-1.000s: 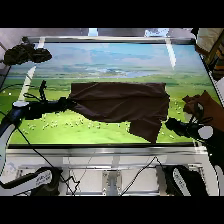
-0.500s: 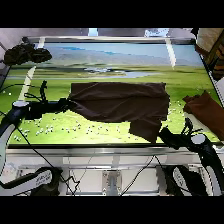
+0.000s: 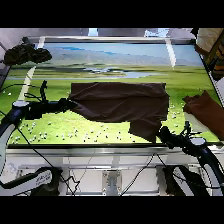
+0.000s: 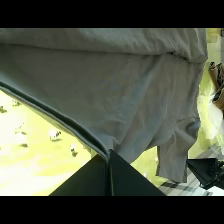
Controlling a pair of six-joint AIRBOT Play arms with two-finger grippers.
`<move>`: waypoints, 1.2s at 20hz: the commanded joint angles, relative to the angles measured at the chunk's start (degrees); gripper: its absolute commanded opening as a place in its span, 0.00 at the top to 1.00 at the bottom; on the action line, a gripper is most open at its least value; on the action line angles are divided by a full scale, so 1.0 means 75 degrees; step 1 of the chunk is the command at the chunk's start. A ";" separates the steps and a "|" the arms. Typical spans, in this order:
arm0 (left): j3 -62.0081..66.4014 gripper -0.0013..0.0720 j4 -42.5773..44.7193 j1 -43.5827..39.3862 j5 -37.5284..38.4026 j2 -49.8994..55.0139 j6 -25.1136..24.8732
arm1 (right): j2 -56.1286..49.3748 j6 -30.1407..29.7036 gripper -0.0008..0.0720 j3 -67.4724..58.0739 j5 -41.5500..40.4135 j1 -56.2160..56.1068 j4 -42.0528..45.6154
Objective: Fold the shirts.
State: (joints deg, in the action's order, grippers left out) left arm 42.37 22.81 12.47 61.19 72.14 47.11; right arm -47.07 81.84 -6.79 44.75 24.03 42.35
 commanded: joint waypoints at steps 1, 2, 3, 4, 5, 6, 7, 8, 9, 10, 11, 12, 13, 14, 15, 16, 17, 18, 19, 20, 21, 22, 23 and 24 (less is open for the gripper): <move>0.0003 0.97 0.0000 0.0003 0.0000 -0.0003 -0.0003 | -0.0032 -0.0125 0.95 0.0017 -0.0440 0.0023 -0.0070; 0.0003 0.96 -0.0012 0.0003 0.0009 -0.0003 0.0000 | -0.0029 -0.0172 0.95 0.0015 -0.0423 0.0020 -0.0087; 0.0003 0.96 -0.0079 0.0003 0.0061 -0.0003 0.0012 | -0.0026 -0.0321 0.95 0.0012 -0.0350 0.0020 -0.0192; 0.0009 0.97 -0.0236 0.0003 0.0187 -0.0003 0.0015 | -0.0026 -0.0603 0.95 -0.0029 -0.0093 0.0020 -0.0423; 0.0035 0.97 -0.0385 0.0003 0.0326 -0.0003 0.0015 | -0.0023 -0.1003 0.95 -0.0146 0.0291 0.0020 -0.0656; 0.0073 0.97 -0.0510 0.0003 0.0487 -0.0006 0.0026 | -0.0006 -0.1527 0.95 -0.0338 0.0819 0.0020 -0.0906; 0.0128 0.97 -0.0513 0.0003 0.0627 -0.0009 0.0076 | 0.0035 -0.1836 0.95 -0.0554 0.1297 0.0020 -0.1084; 0.0210 0.97 -0.0501 0.0003 0.0831 -0.0009 0.0140 | 0.0154 -0.1909 0.95 -0.0804 0.1716 0.0020 -0.1239; 0.0303 0.97 -0.0498 0.0003 0.1035 -0.0009 0.0181 | 0.0347 -0.1906 0.95 -0.1008 0.1932 0.0020 -0.1376; 0.0399 0.97 -0.0507 0.0003 0.1227 -0.0023 0.0187 | 0.0653 -0.1897 0.95 -0.1227 0.2002 0.0020 -0.1536; 0.0481 0.97 -0.0507 0.0003 0.1294 -0.0067 0.0254 | 0.1023 -0.1891 0.95 -0.1457 0.1993 0.0020 -0.1699; 0.0536 0.97 -0.0507 0.0003 0.1227 -0.0166 0.0388 | 0.1370 -0.1888 0.95 -0.1684 0.1990 0.0020 -0.1824; 0.0577 0.97 -0.0504 0.0003 0.1119 -0.0303 0.0510 | 0.1673 -0.1877 0.95 -0.1923 0.1985 0.0020 -0.1897; 0.0597 0.97 -0.0507 0.0003 0.1040 -0.0440 0.0629 | 0.1938 -0.1731 0.95 -0.2186 0.1906 0.0020 -0.1888; 0.0597 0.97 -0.0510 0.0003 0.0997 -0.0603 0.0737 | 0.2101 -0.1443 0.95 -0.2416 0.1775 0.0020 -0.1894; 0.0597 0.97 -0.0519 0.0003 0.1026 -0.0746 0.0796 | 0.2142 -0.1268 0.95 -0.2620 0.1667 0.0020 -0.1900; 0.0597 0.97 -0.0527 0.0003 0.1058 -0.0918 0.0933 | 0.2136 -0.1177 0.95 -0.2812 0.1571 0.0020 -0.2014; 0.0597 0.97 -0.0527 0.0003 0.1017 -0.1116 0.1000 | 0.2136 -0.1163 0.95 -0.2946 0.1411 0.0020 -0.2232; 0.0632 0.97 -0.0510 0.0006 0.0883 -0.1355 0.1008 | 0.2136 -0.1172 0.95 -0.3075 0.1163 0.0020 -0.2451; 0.0729 0.97 -0.0490 0.0006 0.0726 -0.1542 0.1008 | 0.2136 -0.1174 0.95 -0.3168 0.0851 0.0017 -0.2547; 0.0895 0.97 -0.0469 0.0006 0.0513 -0.1679 0.1011 | 0.2130 -0.1172 0.95 -0.3223 0.0428 0.0012 -0.2556; 0.1081 0.97 -0.0440 0.0006 0.0291 -0.1716 0.1011 | 0.2095 -0.1169 0.95 -0.3238 0.0012 -0.0020 -0.2582; 0.1262 0.97 -0.0358 0.0006 -0.0032 -0.1711 0.1020 | 0.2002 -0.1172 0.95 -0.3238 -0.0373 -0.0119 -0.2605; 0.1341 0.97 -0.0125 0.0006 -0.0472 -0.1711 0.1131 | 0.1836 -0.1172 0.95 -0.3238 -0.0679 -0.0291 -0.2667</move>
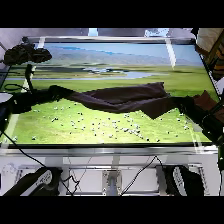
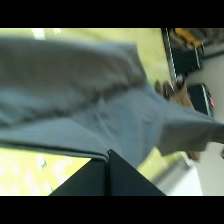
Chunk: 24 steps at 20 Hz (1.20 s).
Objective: Fold the shirts.
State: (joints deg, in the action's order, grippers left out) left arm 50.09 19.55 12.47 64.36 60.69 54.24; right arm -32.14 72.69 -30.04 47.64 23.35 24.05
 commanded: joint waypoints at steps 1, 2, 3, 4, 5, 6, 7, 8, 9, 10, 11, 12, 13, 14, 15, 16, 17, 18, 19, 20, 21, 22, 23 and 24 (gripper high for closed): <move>0.0326 0.97 0.0685 0.0006 -0.1297 -0.0184 0.0367 | -0.0399 0.0044 0.95 -0.0137 -0.1419 -0.0472 -0.0367; 0.0326 0.97 0.1212 0.0006 -0.1553 -0.0181 0.0650 | -0.0673 -0.0134 0.95 -0.0140 -0.1836 -0.0819 -0.0533; 0.0323 0.97 0.1824 0.0006 -0.1725 -0.0169 0.0944 | -0.1029 -0.0501 0.95 -0.0137 -0.2463 -0.1297 -0.0778; 0.0321 0.97 0.2448 0.0006 -0.1853 -0.0146 0.1265 | -0.1448 -0.0772 0.95 -0.0140 -0.3261 -0.1848 -0.1099; 0.0323 0.97 0.2946 0.0006 -0.1988 -0.0102 0.1504 | -0.1891 -0.1020 0.95 -0.0160 -0.4103 -0.2369 -0.1384; 0.0321 0.97 0.3369 0.0006 -0.2247 -0.0032 0.1658 | -0.2433 -0.1250 0.95 -0.0280 -0.4954 -0.2876 -0.1454; 0.0321 0.97 0.3640 0.0006 -0.2629 0.0070 0.1740 | -0.2973 -0.1323 0.95 -0.0484 -0.5587 -0.3238 -0.1437; 0.0323 0.97 0.3698 0.0006 -0.3010 0.0207 0.1778 | -0.3538 -0.1326 0.95 -0.0766 -0.6047 -0.3488 -0.1437; 0.0323 0.97 0.3640 0.0006 -0.3381 0.0428 0.1795 | -0.4159 -0.1326 0.95 -0.1154 -0.6359 -0.3628 -0.1408; 0.0323 0.97 0.3558 0.0003 -0.3634 0.0682 0.1795 | -0.4715 -0.1323 0.95 -0.1568 -0.6455 -0.3634 -0.1253; 0.0323 0.97 0.3506 0.0003 -0.3841 0.0994 0.1795 | -0.5281 -0.1323 0.95 -0.2028 -0.6461 -0.3620 -0.1070; 0.0323 0.97 0.3410 0.0003 -0.3998 0.1358 0.1789 | -0.5776 -0.1320 0.95 -0.2439 -0.6473 -0.3605 -0.0988; 0.0323 0.97 0.3235 0.0003 -0.4159 0.1696 0.1784 | -0.6181 -0.1323 0.95 -0.2757 -0.6592 -0.3605 -0.0982; 0.0323 0.97 0.2967 0.0003 -0.4354 0.2072 0.1766 | -0.6519 -0.1320 0.95 -0.3016 -0.6761 -0.3605 -0.0982; 0.0326 0.97 0.2655 0.0000 -0.4500 0.2384 0.1754 | -0.6825 -0.1320 0.95 -0.3252 -0.6933 -0.3602 -0.0979; 0.0329 0.97 0.2250 0.0000 -0.4590 0.2672 0.1547 | -0.7079 -0.1320 0.95 -0.3439 -0.7026 -0.3602 -0.0979; 0.0332 0.97 0.1772 -0.0003 -0.4634 0.2938 0.1207 | -0.7265 -0.1323 0.95 -0.3564 -0.7044 -0.3602 -0.0973; 0.0341 0.97 0.1259 -0.0003 -0.4648 0.3156 0.0860 | -0.7455 -0.1323 0.95 -0.3666 -0.7023 -0.3602 -0.0973; 0.0347 0.97 0.0787 -0.0009 -0.4657 0.3325 0.0560 | -0.7600 -0.1317 0.95 -0.3722 -0.7029 -0.3602 -0.0976; 0.0347 0.97 0.0335 -0.0012 -0.4701 0.3471 0.0309 | -0.7729 -0.1297 0.95 -0.3748 -0.7038 -0.3602 -0.0979; 0.0347 0.97 -0.0026 -0.0012 -0.4785 0.3576 0.0143 | -0.7828 -0.1271 0.95 -0.3751 -0.7082 -0.3602 -0.0982; 0.0347 0.97 -0.0338 -0.0012 -0.4861 0.3660 0.0125 | -0.7930 -0.1265 0.95 -0.3751 -0.7076 -0.3602 -0.0988; 0.0347 0.97 -0.0495 -0.0012 -0.4902 0.3704 0.0128 | -0.8020 -0.1262 0.95 -0.3751 -0.7050 -0.3602 -0.1008; 0.0347 0.97 -0.0583 -0.0012 -0.4922 0.3727 0.0128 | -0.8105 -0.1262 0.95 -0.3751 -0.6994 -0.3602 -0.1154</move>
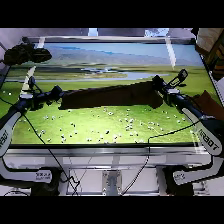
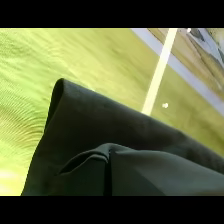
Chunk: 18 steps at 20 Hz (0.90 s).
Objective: Fold the shirts.
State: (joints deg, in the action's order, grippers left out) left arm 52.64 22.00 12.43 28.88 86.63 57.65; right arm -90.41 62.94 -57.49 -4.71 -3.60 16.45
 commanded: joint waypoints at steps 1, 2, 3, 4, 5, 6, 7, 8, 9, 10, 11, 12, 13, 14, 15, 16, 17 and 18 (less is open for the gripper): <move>0.0006 0.97 -0.0962 -0.0009 -0.0210 0.0283 -0.0326 | -0.0428 0.0038 0.95 -0.0090 0.0029 -0.0009 -0.0280; 0.0006 0.97 -0.1023 -0.0009 -0.0221 0.0283 -0.0326 | -0.0478 0.0038 0.95 -0.0090 0.0102 -0.0012 -0.0326; 0.0017 0.97 -0.1107 -0.0009 -0.0221 0.0283 -0.0332 | -0.0493 0.0035 0.95 -0.0090 0.0146 -0.0012 -0.0312; 0.0061 0.96 -0.1110 -0.0009 -0.0224 0.0283 -0.0388 | -0.0490 0.0035 0.95 -0.0090 0.0134 -0.0009 -0.0312; 0.0117 0.96 -0.1110 -0.0009 -0.0224 0.0283 -0.0493 | -0.0490 0.0035 0.95 -0.0090 0.0125 -0.0009 -0.0312; 0.0175 0.89 -0.1110 -0.0009 -0.0224 0.0283 -0.0527 | -0.0490 0.0032 0.95 -0.0090 0.0125 -0.0009 -0.0312; 0.0227 0.71 -0.1110 -0.0009 -0.0224 0.0283 -0.0525 | -0.0490 0.0032 0.95 -0.0090 0.0125 -0.0009 -0.0312; 0.0277 0.54 -0.1116 -0.0009 -0.0219 0.0283 -0.0522 | -0.0490 0.0032 0.95 -0.0090 0.0128 -0.0009 -0.0312; 0.0306 0.49 -0.1145 -0.0009 -0.0204 0.0283 -0.0522 | -0.0490 0.0032 0.95 -0.0090 0.0128 -0.0009 -0.0312; 0.0329 0.48 -0.1142 -0.0009 -0.0181 0.0283 -0.0525 | -0.0490 0.0032 0.95 -0.0090 0.0122 -0.0009 -0.0312; 0.0338 0.48 -0.1160 -0.0009 -0.0134 0.0283 -0.0525 | -0.0490 0.0032 0.95 -0.0090 0.0122 -0.0009 -0.0306; 0.0338 0.48 -0.1166 -0.0009 -0.0111 0.0283 -0.0525 | -0.0490 0.0032 0.95 -0.0090 0.0125 -0.0009 -0.0306; 0.0338 0.48 -0.1166 -0.0009 -0.0099 0.0283 -0.0522 | -0.0490 0.0029 0.91 -0.0090 0.0125 -0.0009 -0.0286; 0.0338 0.48 -0.1169 -0.0009 -0.0096 0.0283 -0.0522 | -0.0490 0.0029 0.71 -0.0090 0.0108 -0.0009 -0.0227; 0.0338 0.48 -0.1172 -0.0009 -0.0082 0.0283 -0.0525 | -0.0490 0.0029 0.38 -0.0090 0.0047 -0.0009 -0.0149; 0.0347 0.48 -0.1198 -0.0009 -0.0061 0.0280 -0.0525 | -0.0484 0.0029 0.11 -0.0093 -0.0020 -0.0009 -0.0029; 0.0396 0.48 -0.1192 -0.0009 0.0050 0.0280 -0.0536 | -0.0449 0.0026 0.06 -0.0090 -0.0047 -0.0006 0.0137; 0.0501 0.48 -0.1189 -0.0006 0.0224 0.0280 -0.0650 | -0.0385 0.0029 0.07 -0.0093 -0.0058 0.0017 0.0286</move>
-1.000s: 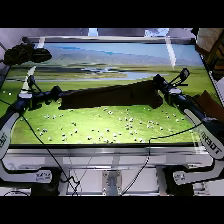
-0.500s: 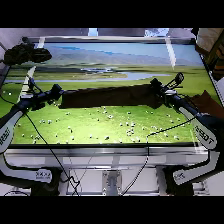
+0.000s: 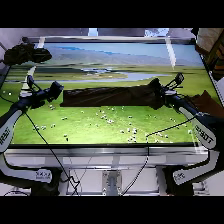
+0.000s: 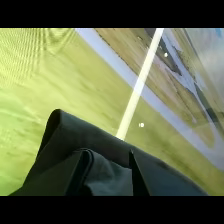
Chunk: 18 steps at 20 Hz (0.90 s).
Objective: Fold the shirts.
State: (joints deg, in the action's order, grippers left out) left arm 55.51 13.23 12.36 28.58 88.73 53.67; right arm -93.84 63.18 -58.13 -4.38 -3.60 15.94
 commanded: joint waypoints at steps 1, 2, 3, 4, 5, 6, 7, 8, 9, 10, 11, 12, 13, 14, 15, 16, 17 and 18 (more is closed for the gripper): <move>0.0291 0.48 -0.0023 0.0003 0.0507 0.0000 -0.0335 | 0.0163 -0.0003 0.07 -0.0038 -0.0093 0.0055 0.0414; 0.0516 0.48 -0.0020 0.0003 0.0813 0.0000 -0.0472 | 0.0286 -0.0009 0.07 -0.0125 -0.0090 0.0114 0.0466; 0.0848 0.48 -0.0015 0.0003 0.1212 0.0000 -0.0603 | 0.0452 -0.0012 0.07 -0.0256 -0.0076 0.0201 0.0650; 0.1221 0.49 -0.0017 0.0000 0.1632 0.0000 -0.0667 | 0.0673 -0.0017 0.07 -0.0399 -0.0026 0.0291 0.0991; 0.1638 0.49 -0.0017 -0.0003 0.2063 0.0000 -0.0743 | 0.0935 -0.0020 0.07 -0.0539 0.0154 0.0402 0.1422; 0.2078 0.49 -0.0015 -0.0026 0.2468 0.0000 -0.0799 | 0.1215 -0.0029 0.07 -0.0726 0.0577 0.0577 0.2025; 0.2608 0.54 0.0041 -0.0067 0.2865 0.0000 -0.0866 | 0.1533 -0.0026 0.07 -0.0979 0.1346 0.0851 0.2804; 0.3136 0.61 0.0090 -0.0143 0.3185 0.0000 -0.1003 | 0.1816 -0.0017 0.07 -0.1265 0.2224 0.1163 0.3462; 0.3722 0.61 0.0160 -0.0271 0.3418 -0.0006 -0.1078 | 0.2104 0.0006 0.07 -0.1597 0.3197 0.1536 0.3937; 0.4284 0.61 0.0356 -0.0443 0.3541 -0.0006 -0.1081 | 0.2363 0.0009 0.07 -0.1923 0.4042 0.1958 0.4159; 0.4881 0.61 0.0691 -0.0650 0.3608 -0.0009 -0.1078 | 0.2541 0.0146 0.08 -0.2212 0.4712 0.2387 0.4194; 0.5441 0.60 0.1102 -0.0880 0.3643 -0.0009 -0.1075 | 0.2646 0.0449 0.11 -0.2506 0.5356 0.2850 0.4199; 0.5896 0.56 0.1542 -0.1119 0.3637 -0.0009 -0.1064 | 0.2664 0.0702 0.12 -0.2806 0.6067 0.3363 0.4234; 0.6289 0.56 0.2011 -0.1352 0.3631 -0.0009 -0.0973 | 0.2649 0.0854 0.12 -0.2990 0.6694 0.3858 0.4304; 0.6639 0.56 0.2480 -0.1597 0.3622 -0.0009 -0.0833 | 0.2649 0.0863 0.12 -0.3002 0.7152 0.4278 0.4366; 0.6898 0.56 0.2926 -0.1830 0.3587 -0.0009 -0.0685 | 0.2605 0.0863 0.12 -0.2999 0.7734 0.4672 0.4505; 0.7044 0.56 0.3232 -0.2017 0.3520 -0.0009 -0.0624 | 0.2515 0.0860 0.12 -0.2984 0.8300 0.4969 0.4680; 0.7079 0.56 0.3328 -0.2171 0.3427 -0.0009 -0.0606 | 0.2334 0.0857 0.17 -0.2981 0.8947 0.5202 0.4826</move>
State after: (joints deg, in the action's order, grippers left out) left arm 103.55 30.26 0.03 54.89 88.66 47.62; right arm -75.33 68.31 -79.11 46.44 28.27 48.40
